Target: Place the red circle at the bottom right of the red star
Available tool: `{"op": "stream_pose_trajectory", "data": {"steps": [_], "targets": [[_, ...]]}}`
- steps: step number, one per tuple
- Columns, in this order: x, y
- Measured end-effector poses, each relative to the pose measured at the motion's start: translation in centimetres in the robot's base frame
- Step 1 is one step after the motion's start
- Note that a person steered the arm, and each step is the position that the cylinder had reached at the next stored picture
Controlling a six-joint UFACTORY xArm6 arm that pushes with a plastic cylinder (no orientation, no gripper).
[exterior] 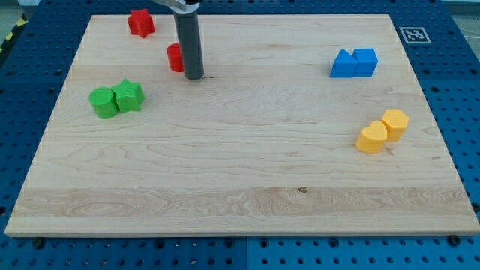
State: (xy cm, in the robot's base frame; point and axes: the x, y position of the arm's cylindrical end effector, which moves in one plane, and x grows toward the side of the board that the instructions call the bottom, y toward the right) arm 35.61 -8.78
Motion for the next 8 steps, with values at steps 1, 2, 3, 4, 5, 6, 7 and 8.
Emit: {"op": "stream_pose_trajectory", "data": {"steps": [1,2,3,4,5,6,7,8], "targets": [[-2.3,-0.1],[-5.4,-2.6],[-5.5,-4.3],[-4.0,-4.7],[-3.8,-5.0],[-7.0,-5.9],[-7.2,-6.4],[-7.2,-6.4]]}}
